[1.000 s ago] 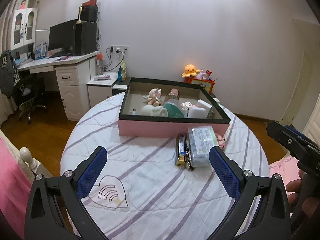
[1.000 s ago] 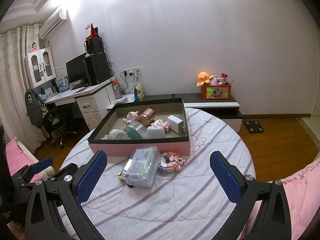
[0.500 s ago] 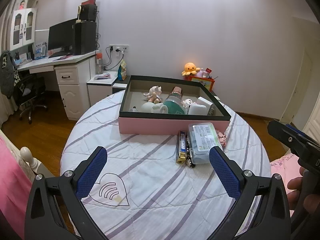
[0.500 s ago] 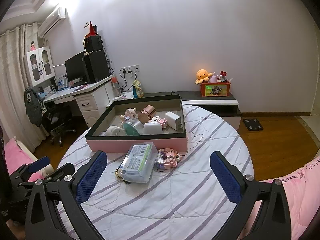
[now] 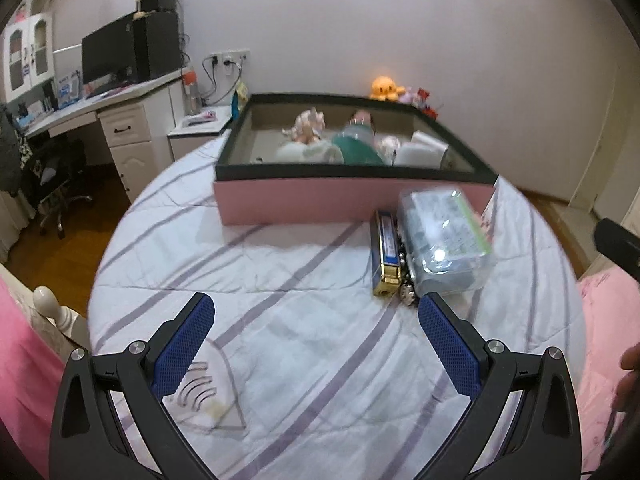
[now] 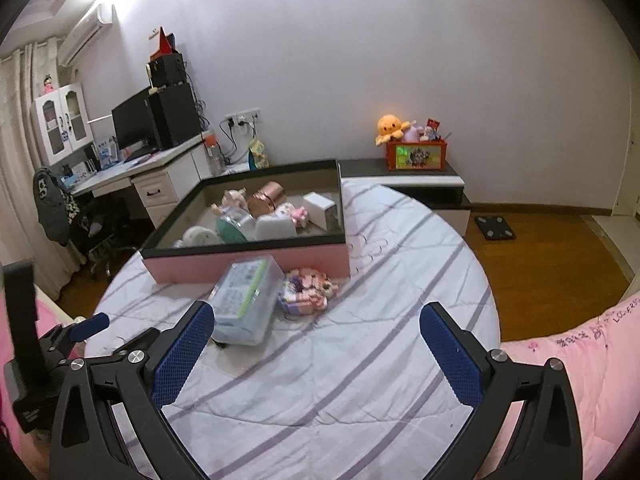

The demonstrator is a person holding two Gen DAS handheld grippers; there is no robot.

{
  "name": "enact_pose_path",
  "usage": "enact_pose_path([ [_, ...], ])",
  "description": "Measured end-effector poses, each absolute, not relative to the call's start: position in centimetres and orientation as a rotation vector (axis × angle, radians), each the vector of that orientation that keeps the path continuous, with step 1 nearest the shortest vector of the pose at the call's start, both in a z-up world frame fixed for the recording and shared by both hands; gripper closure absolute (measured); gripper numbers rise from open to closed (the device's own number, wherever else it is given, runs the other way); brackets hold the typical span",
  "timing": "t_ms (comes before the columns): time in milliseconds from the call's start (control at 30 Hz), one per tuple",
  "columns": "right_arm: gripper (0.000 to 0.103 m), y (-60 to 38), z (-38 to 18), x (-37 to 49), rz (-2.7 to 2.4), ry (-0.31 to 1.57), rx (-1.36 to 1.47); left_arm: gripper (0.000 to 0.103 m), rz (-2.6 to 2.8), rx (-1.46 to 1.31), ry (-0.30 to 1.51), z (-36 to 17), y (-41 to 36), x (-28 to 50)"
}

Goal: Organize rigid objects
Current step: 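Grasp the blue harmonica with the left gripper while the right grasps the pixel block figure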

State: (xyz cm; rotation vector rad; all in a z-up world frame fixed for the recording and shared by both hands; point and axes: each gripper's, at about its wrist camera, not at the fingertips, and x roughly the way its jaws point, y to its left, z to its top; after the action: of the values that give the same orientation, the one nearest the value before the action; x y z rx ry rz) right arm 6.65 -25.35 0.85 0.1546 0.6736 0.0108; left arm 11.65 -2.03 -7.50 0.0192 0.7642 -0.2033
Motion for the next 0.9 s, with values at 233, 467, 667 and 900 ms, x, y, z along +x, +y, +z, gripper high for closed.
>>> enact_pose_path([
  [233, 0.0, -25.9, -1.2, 7.6, 0.004, 0.726, 0.155, 0.0, -0.21, 0.077, 0.803, -9.1, -4.1, 14.7],
  [467, 0.0, -26.6, -3.1, 9.3, -0.017, 0.779, 0.137, 0.005, -0.208, 0.072, 0.848, -9.9, -4.9, 17.5],
  [667, 0.0, -26.4, -4.5, 11.5, -0.026, 0.831, 0.1, 0.025, -0.29, 0.067, 0.865, -10.1, -5.9, 19.0],
  [900, 0.0, -26.8, -5.0, 12.1, -0.024, 0.85, 0.096, 0.064, -0.385, 0.019, 0.862, -9.8, -4.9, 18.5],
])
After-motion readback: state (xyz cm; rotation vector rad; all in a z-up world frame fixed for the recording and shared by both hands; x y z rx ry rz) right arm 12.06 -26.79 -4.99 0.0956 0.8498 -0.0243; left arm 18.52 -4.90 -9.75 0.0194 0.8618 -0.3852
